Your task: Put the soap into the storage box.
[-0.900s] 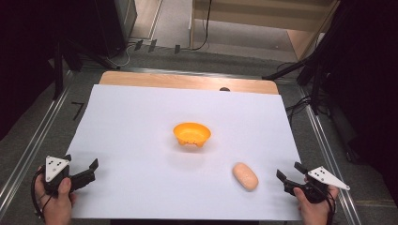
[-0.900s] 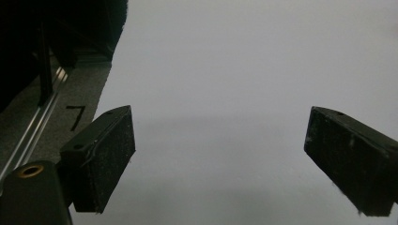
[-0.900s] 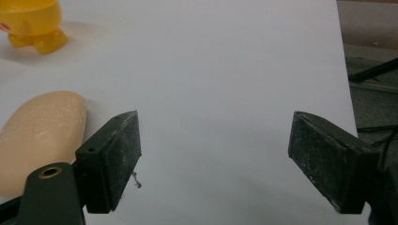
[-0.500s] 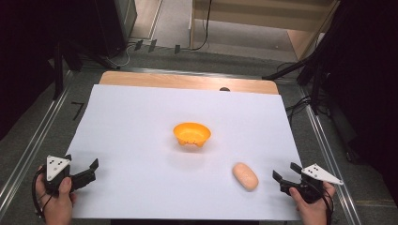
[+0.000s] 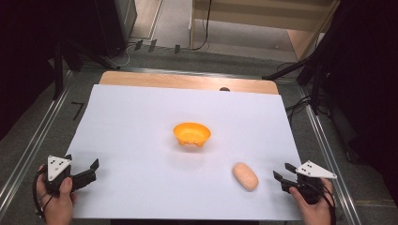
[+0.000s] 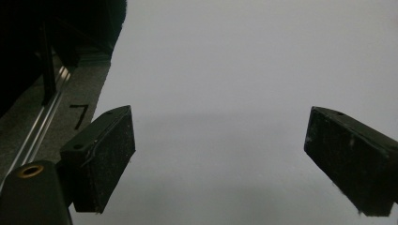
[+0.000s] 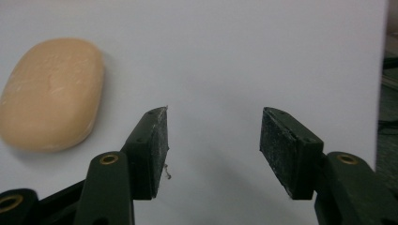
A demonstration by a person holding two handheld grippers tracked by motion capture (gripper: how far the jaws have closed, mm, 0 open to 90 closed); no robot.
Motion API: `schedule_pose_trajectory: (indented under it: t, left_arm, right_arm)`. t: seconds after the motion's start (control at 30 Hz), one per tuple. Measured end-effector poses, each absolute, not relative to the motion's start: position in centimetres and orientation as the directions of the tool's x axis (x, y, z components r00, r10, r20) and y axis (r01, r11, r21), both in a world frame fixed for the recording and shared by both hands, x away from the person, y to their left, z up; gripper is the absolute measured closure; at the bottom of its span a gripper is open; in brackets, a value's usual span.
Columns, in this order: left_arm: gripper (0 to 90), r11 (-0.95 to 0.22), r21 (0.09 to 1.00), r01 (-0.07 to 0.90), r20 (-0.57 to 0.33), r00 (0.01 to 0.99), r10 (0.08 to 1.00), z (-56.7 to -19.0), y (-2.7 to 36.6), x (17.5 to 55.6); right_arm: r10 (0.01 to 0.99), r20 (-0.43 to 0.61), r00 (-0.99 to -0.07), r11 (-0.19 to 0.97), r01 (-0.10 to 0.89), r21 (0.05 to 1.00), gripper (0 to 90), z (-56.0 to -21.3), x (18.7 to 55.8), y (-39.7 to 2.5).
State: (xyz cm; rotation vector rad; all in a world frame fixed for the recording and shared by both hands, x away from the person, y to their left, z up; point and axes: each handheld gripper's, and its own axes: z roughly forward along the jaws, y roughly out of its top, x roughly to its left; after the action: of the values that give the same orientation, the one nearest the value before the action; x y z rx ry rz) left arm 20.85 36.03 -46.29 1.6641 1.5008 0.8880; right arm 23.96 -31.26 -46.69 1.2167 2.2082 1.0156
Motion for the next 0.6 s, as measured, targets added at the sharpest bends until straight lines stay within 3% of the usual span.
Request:
schedule_pose_trajectory:
  t: [0.07, 0.13, 0.3, 0.33, 0.6]
  left_arm:
    - [9.8, -0.069, 0.861, 0.504, 0.029, 0.086, 0.996, -46.3, 36.0, 20.9]
    - [9.8, -0.068, 0.861, 0.503, 0.03, 0.084, 0.996, -46.3, 36.0, 20.9]
    - [9.8, -0.07, 0.861, 0.504, 0.031, 0.085, 0.996, -46.3, 36.0, 20.9]
    - [9.8, -0.071, 0.861, 0.504, 0.032, 0.085, 0.996, -46.3, 36.0, 20.9]
    - [9.8, -0.077, 0.859, 0.507, 0.037, 0.088, 0.995, -46.3, 36.0, 20.9]
  right_arm:
    - [0.844, -0.025, -0.536, 0.373, 0.551, 0.746, 37.8, -46.6, 24.1, -31.1]
    - [0.837, -0.07, -0.543, 0.43, 0.572, 0.698, 44.2, -46.1, 24.2, -30.5]
    - [0.816, 0.058, -0.575, 0.413, 0.651, 0.637, 41.7, -45.7, 24.4, -30.0]
    - [0.803, 0.086, -0.59, 0.421, 0.662, 0.62, 36.7, -45.7, 24.5, -29.7]
    - [0.797, 0.073, -0.599, 0.461, 0.682, 0.568, 29.4, -45.1, 24.6, -28.8]
